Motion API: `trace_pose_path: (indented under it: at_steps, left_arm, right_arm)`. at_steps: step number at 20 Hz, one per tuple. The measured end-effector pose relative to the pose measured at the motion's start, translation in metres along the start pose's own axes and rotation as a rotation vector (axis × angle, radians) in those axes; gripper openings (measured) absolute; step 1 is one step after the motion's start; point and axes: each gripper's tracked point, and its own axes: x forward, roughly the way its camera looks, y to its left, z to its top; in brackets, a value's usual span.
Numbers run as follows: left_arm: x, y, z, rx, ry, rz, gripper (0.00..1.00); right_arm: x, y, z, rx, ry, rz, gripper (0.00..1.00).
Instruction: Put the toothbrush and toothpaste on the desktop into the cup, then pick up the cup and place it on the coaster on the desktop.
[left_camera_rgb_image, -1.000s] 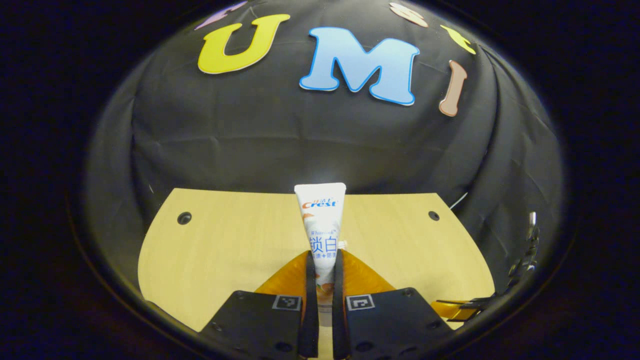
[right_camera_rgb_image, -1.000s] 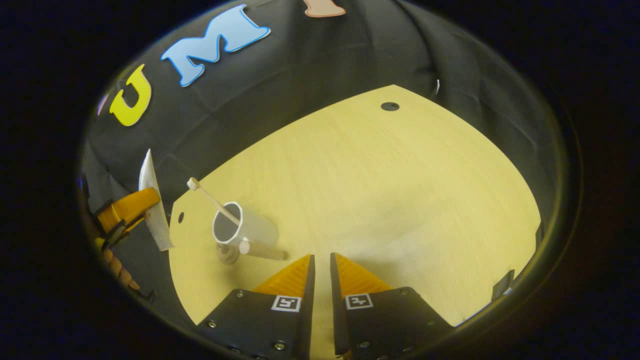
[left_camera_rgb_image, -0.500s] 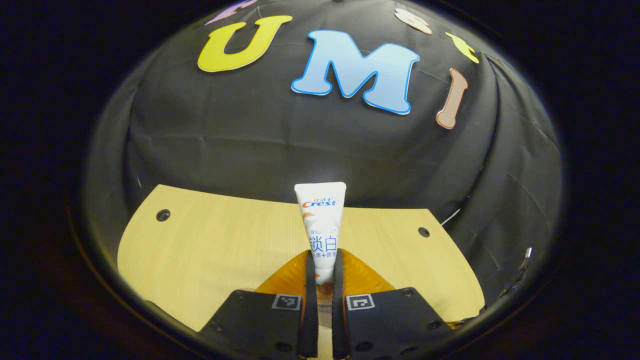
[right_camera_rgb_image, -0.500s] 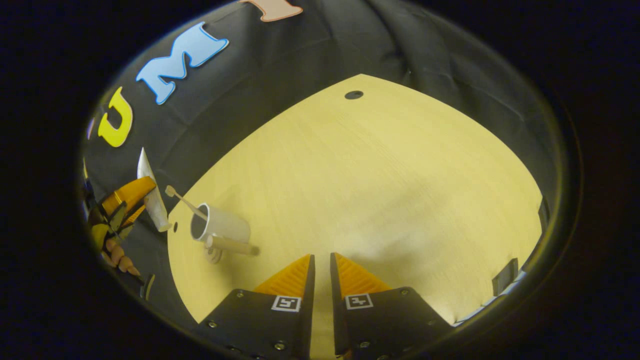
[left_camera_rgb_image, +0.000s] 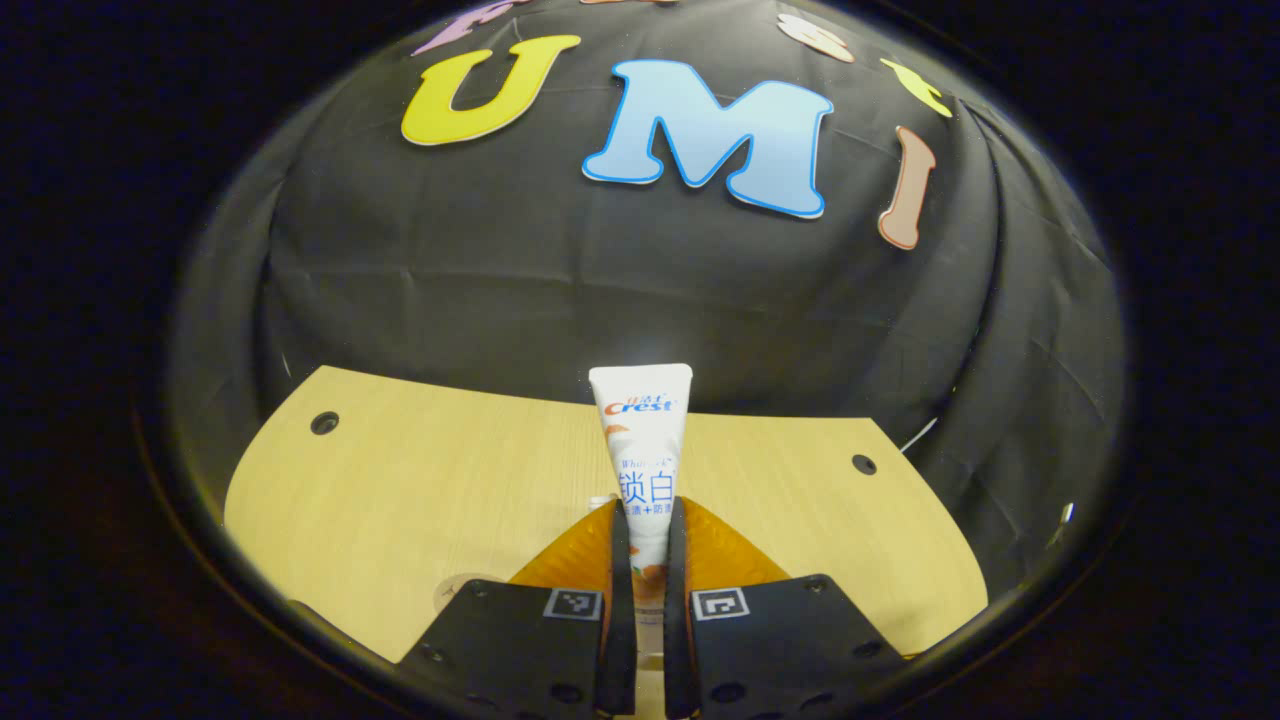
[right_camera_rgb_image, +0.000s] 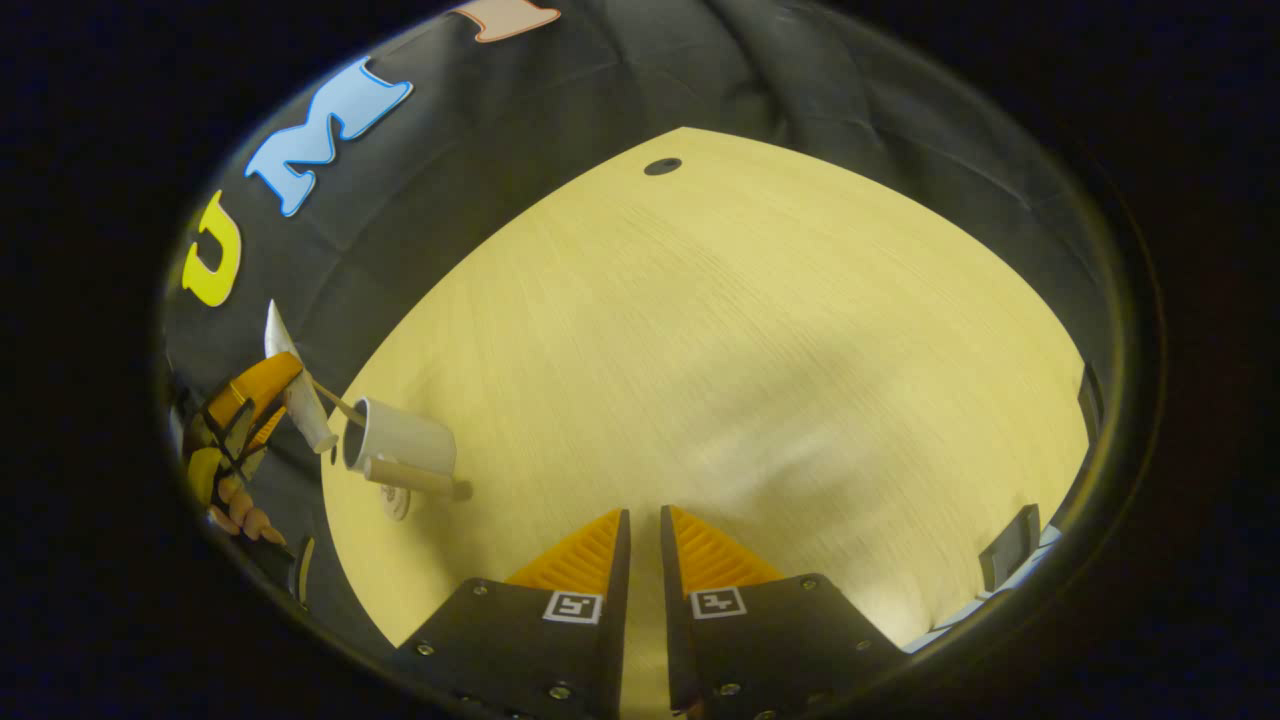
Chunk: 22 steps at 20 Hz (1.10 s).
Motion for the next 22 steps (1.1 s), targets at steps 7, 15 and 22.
trace_pose_path:
  at_steps: [7, 15, 22]
  left_arm:
    - [0.003, 0.006, -0.007, 0.015, -0.042, 0.027, 0.21]
    - [0.0, 0.007, 0.003, 0.048, -0.086, 0.032, 0.36]
    - [-0.007, 0.008, 0.01, 0.071, -0.102, 0.023, 0.36]
  right_arm:
    - [0.001, -0.001, -0.011, -0.016, 0.02, -0.002, 0.18]
    - [0.003, 0.007, -0.024, -0.028, 0.041, 0.011, 0.18]
    - [0.003, 0.023, -0.027, -0.044, 0.044, 0.037, 0.18]
